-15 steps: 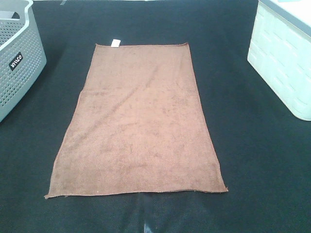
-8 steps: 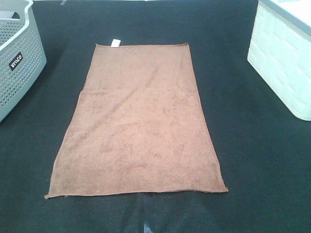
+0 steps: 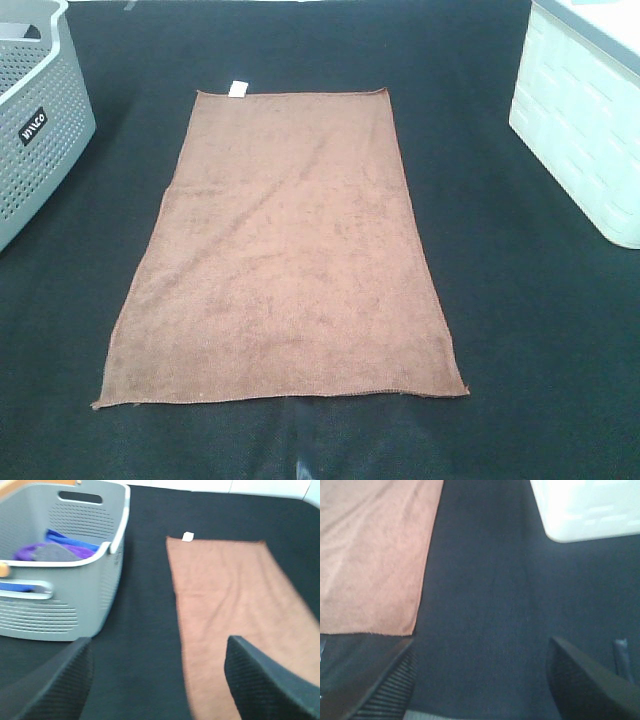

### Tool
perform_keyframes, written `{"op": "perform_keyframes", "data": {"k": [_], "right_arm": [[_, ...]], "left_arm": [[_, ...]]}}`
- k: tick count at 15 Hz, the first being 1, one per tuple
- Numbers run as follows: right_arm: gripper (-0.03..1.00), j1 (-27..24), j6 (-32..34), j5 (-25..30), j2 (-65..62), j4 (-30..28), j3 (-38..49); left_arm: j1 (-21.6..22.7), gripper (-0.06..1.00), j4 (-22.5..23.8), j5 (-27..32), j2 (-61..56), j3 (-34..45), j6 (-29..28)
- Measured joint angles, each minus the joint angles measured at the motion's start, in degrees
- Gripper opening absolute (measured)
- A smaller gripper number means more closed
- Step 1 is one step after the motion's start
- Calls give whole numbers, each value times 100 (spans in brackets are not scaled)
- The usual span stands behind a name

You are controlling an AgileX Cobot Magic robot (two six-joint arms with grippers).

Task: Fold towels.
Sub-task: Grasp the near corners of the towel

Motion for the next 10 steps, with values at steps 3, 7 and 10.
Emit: {"op": "perform_keyframes", "data": {"k": [3, 7, 10], "right_arm": [[69, 0, 86, -218, 1576, 11, -229], [69, 0, 29, -407, 2934, 424, -332], [69, 0, -619, -682, 4269, 1146, -344]], "left_arm": [[0, 70, -1484, -693, 1616, 0, -149], [0, 70, -2303, -699, 3146, 0, 722], [0, 70, -3231, -699, 4658, 0, 1805]]}}
